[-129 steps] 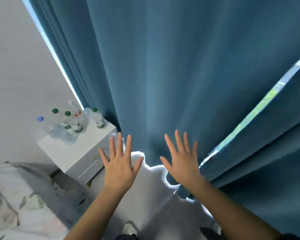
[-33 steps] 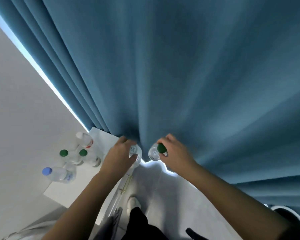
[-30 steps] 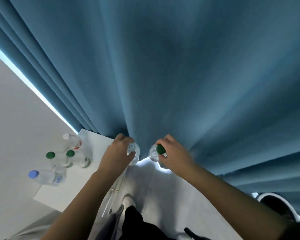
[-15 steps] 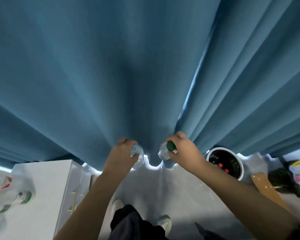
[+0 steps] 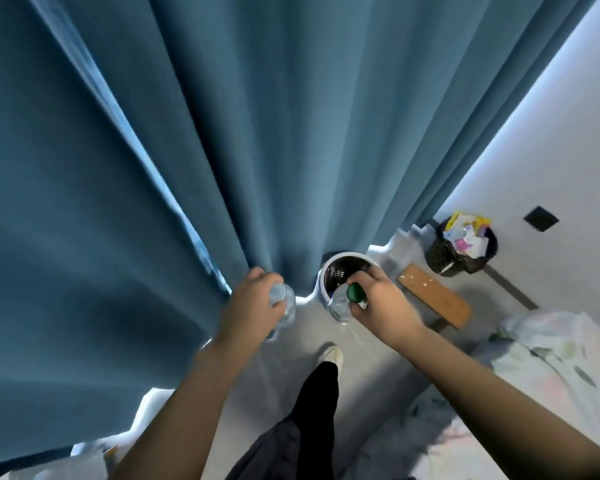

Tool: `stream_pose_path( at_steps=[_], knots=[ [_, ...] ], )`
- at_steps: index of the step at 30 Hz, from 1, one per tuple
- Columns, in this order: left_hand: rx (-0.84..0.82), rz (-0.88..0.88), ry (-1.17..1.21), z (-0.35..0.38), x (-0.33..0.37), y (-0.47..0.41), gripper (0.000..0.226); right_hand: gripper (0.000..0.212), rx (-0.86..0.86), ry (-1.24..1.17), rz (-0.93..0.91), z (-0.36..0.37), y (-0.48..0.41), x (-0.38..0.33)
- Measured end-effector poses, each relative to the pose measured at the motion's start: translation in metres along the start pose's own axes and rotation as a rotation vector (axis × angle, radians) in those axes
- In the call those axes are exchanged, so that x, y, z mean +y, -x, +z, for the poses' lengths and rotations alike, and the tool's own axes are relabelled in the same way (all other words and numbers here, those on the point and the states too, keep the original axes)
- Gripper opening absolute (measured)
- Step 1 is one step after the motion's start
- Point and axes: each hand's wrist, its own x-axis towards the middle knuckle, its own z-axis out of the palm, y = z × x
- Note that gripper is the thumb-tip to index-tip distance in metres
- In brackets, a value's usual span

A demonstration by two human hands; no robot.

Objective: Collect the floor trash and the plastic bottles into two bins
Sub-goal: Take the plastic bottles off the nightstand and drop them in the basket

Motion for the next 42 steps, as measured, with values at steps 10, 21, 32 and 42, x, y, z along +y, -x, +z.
stream_pose_path(
  at_steps=[10,21,32,42],
  knots=[
    [-0.126,0.09,0.035,0.066,0.064,-0.128,0.021,0.036,-0.019,0.018,0.194,-0.042,-0.064,0.112],
    [-0.364,0.064,-0.053,0.152,0.089,-0.244,0.029,0.033,-0.066,0.014,0.332,-0.056,-0.143,0.198],
    [-0.476,-0.188,-0.122,0.297,0.039,-0.291,0.027,0.037,-0.201,-0.05,0.383,0.061,-0.253,0.299],
    [-0.448,-0.327,-0.104,0.447,-0.039,-0.323,0.024,0.038,-0.226,-0.12,0.406,0.203,-0.324,0.396]
  ],
)
